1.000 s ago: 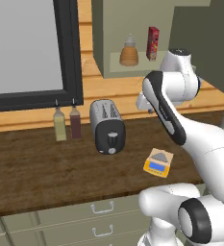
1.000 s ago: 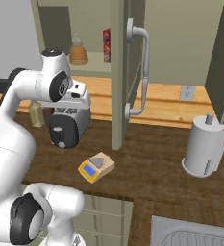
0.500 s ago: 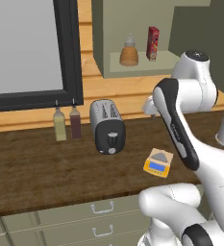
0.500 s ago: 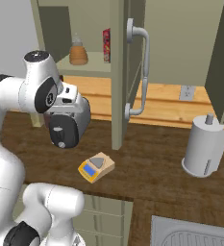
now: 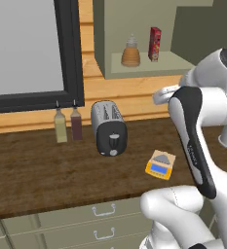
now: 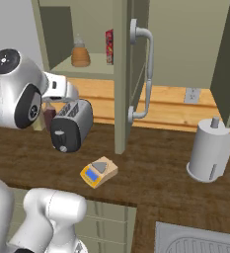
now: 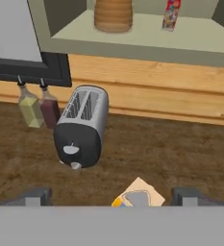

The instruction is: Pick the honey bottle and place it on the digital scale for weighing, and close the cabinet.

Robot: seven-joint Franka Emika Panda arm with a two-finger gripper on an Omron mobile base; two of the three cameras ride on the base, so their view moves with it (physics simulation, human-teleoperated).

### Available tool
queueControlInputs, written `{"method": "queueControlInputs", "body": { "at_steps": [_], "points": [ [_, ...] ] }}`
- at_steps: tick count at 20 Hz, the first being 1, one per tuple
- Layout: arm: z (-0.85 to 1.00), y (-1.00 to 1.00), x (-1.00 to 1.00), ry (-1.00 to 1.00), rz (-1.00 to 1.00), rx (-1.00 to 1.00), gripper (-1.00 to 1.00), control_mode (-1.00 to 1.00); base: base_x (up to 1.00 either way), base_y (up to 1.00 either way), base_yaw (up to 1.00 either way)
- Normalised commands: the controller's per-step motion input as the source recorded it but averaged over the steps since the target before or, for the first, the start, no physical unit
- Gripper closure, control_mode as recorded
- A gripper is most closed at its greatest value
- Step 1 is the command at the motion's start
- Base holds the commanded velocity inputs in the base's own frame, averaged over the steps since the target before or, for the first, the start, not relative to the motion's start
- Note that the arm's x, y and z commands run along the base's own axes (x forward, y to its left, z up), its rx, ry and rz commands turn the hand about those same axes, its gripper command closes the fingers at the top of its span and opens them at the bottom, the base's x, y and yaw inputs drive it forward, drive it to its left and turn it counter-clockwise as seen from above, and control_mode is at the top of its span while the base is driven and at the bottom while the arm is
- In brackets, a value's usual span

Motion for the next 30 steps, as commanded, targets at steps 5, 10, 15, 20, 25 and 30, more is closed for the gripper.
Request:
{"method": "queueControlInputs", "body": {
  "at_steps": [5,10,15,20,25,30],
  "points": [
    [0.68,0.00,0.00,-0.02,0.00,0.00,-1.00,-1.00,0.00,0.00,0.00],
    [0.49,0.00,0.00,-0.21,0.00,0.00,-1.00,-1.00,0.00,0.00,0.00],
    [0.28,0.00,0.05,-0.36,0.03,0.01,-1.00,-1.00,0.00,0.00,0.00],
    [0.05,0.00,0.25,-0.04,0.06,0.08,-1.00,-1.00,0.00,0.00,0.00],
    [0.12,0.00,0.28,-0.12,0.04,0.10,-1.00,-1.00,0.00,0.00,0.00],
    [0.17,0.03,0.13,-0.21,0.00,0.01,-1.00,-1.00,0.00,0.00,0.00]
  ]
}}
